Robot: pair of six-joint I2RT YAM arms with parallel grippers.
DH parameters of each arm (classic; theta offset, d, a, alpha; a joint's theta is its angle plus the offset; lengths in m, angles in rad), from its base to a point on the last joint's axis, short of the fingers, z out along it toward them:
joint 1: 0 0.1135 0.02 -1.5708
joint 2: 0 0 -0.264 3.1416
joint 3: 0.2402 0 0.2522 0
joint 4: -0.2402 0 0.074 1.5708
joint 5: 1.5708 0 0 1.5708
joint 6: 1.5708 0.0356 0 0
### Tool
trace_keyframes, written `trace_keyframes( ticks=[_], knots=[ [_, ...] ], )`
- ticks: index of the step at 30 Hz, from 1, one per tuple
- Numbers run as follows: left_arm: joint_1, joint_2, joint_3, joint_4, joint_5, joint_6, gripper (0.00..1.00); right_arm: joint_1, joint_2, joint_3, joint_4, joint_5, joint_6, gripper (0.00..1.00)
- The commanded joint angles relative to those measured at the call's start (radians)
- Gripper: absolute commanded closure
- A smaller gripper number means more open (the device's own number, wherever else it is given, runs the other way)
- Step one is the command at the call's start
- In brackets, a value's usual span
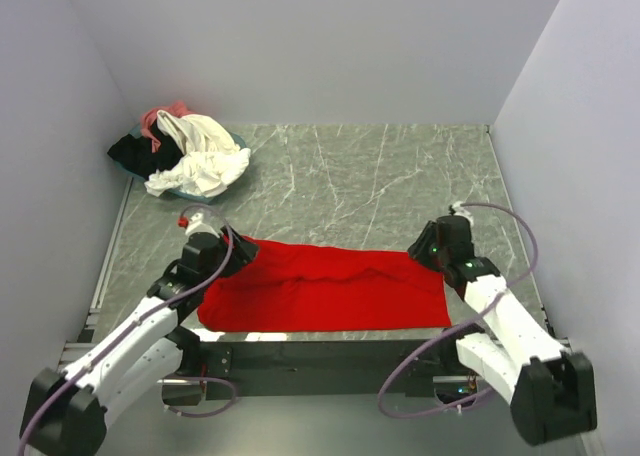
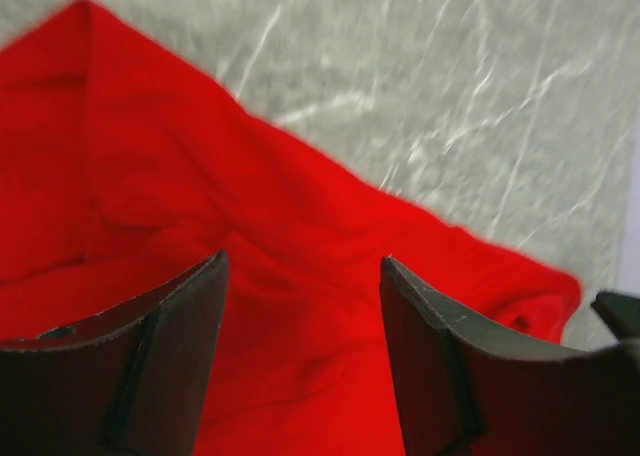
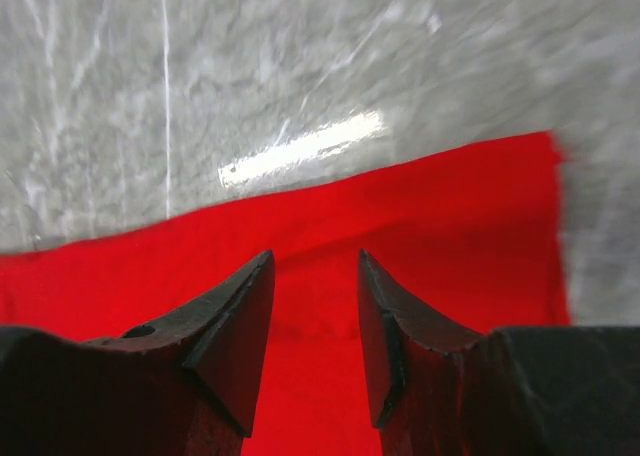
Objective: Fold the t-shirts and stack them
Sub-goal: Fold the tshirt
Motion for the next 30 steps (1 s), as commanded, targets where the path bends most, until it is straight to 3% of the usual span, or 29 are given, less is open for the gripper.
trace_keyframes(
  ticks=[1, 9, 21, 30],
  knots=[
    [-0.034, 0.095, -0.031, 0.168, 0.065, 0.028, 0.32, 0.08, 0.091, -0.003, 0.113, 0.034, 0.068, 0.54],
    [-0.076, 0.368, -0.033, 0.363, 0.088, 0.034, 0.3, 0.134, 0.36, 0.012, 0.26, -0.052, 0.138, 0.54],
    [-0.07, 0.727, 0.148, 0.406, 0.024, 0.105, 0.27, 0.131, 0.645, 0.16, 0.327, -0.11, 0.135, 0.54],
    [0.004, 0.775, 0.242, 0.373, -0.027, 0.14, 0.26, 0.053, 0.667, 0.245, 0.285, -0.101, 0.096, 0.54]
  ],
)
